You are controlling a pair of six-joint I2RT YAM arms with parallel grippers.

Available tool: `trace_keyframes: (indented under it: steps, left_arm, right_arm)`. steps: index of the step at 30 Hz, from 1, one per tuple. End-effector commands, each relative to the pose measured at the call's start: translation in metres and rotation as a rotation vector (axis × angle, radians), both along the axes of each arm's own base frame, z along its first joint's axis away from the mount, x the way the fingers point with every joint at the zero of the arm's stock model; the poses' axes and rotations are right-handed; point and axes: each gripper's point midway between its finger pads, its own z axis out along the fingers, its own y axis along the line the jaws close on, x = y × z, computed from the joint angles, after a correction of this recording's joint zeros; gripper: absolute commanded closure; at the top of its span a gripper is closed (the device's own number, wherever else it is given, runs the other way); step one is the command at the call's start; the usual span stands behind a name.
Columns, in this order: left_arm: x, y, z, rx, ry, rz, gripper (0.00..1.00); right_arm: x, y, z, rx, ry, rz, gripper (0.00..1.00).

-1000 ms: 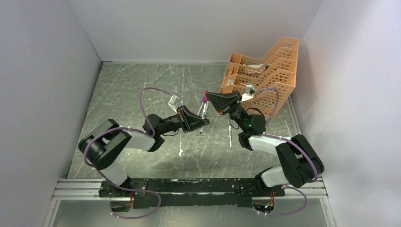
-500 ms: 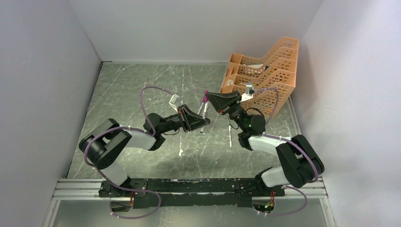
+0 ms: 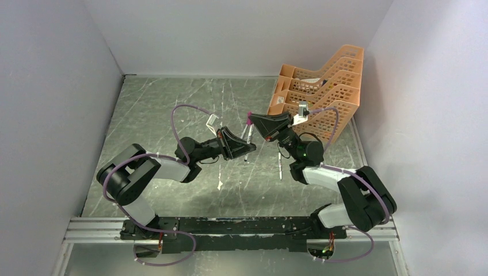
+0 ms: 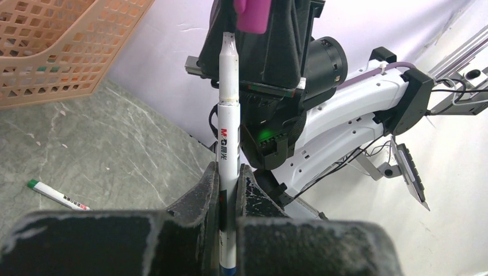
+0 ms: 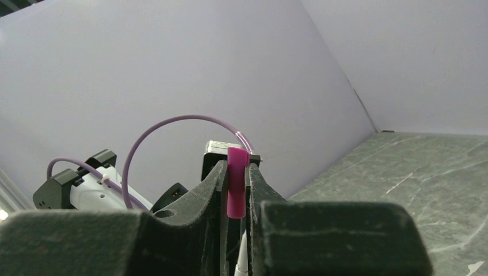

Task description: Insert the pens into the pen caps

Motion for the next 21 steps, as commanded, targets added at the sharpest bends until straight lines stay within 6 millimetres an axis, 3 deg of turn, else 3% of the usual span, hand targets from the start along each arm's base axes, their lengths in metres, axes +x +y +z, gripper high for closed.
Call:
trace_keyframes:
  steps: [1,16,21]
  left_arm:
    - [-0.007,0.002,0.018,-0.058,-0.07,-0.012,0.93]
    - [-0.008,0.003,0.013,-0.042,-0.071,-0.009,0.93]
    - [-0.007,0.003,0.016,-0.048,-0.072,-0.004,0.93]
  right_arm:
    - [-0.009,-0.006,0.028,0.027,-0.108,-0.019,1.0]
    - [-0.007,-0.009,0.041,0.0,-0.134,-0.043,1.0]
    - [-0.009,-0.009,0.036,0.002,-0.127,-0.035,1.0]
